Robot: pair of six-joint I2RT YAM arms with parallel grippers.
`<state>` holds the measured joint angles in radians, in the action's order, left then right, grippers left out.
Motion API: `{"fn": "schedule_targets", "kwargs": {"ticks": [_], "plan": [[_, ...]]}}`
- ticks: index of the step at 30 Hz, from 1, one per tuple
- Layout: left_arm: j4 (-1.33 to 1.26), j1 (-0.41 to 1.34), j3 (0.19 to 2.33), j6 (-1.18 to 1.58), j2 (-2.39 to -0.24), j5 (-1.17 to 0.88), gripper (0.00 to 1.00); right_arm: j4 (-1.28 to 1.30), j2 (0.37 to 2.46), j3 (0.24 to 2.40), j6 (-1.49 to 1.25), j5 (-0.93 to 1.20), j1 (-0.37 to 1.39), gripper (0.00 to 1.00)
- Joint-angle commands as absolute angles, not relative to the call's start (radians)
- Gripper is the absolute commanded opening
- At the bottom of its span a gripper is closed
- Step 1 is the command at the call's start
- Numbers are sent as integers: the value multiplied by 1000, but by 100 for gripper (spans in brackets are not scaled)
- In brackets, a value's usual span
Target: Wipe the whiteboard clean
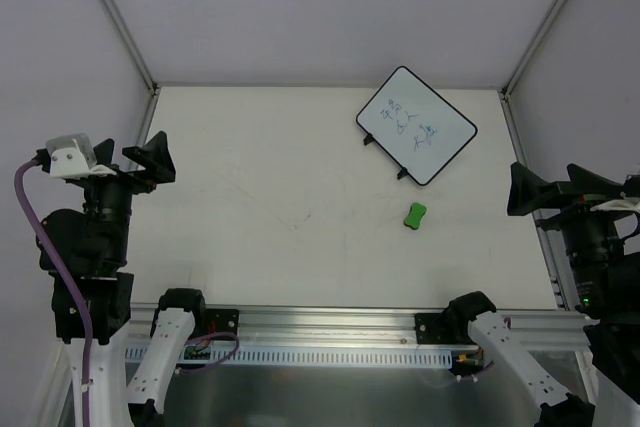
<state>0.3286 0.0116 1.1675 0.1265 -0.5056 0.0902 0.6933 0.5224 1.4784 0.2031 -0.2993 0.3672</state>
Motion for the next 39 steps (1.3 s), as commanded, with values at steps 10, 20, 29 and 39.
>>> {"fn": "schedule_targets", "kwargs": {"ticks": [10, 20, 29, 39], "plan": [[337, 6, 1126, 236, -618, 77, 99, 784, 725, 1342, -3, -298, 374, 99], [337, 6, 1048, 285, -749, 6, 99, 699, 1003, 979, -368, -298, 347, 98], [337, 6, 962, 255, -755, -58, 99, 451, 1342, 861, -440, -310, 337, 73], [337, 23, 957, 245, -776, -41, 99, 334, 1578, 893, -485, -299, 339, 65]]}}
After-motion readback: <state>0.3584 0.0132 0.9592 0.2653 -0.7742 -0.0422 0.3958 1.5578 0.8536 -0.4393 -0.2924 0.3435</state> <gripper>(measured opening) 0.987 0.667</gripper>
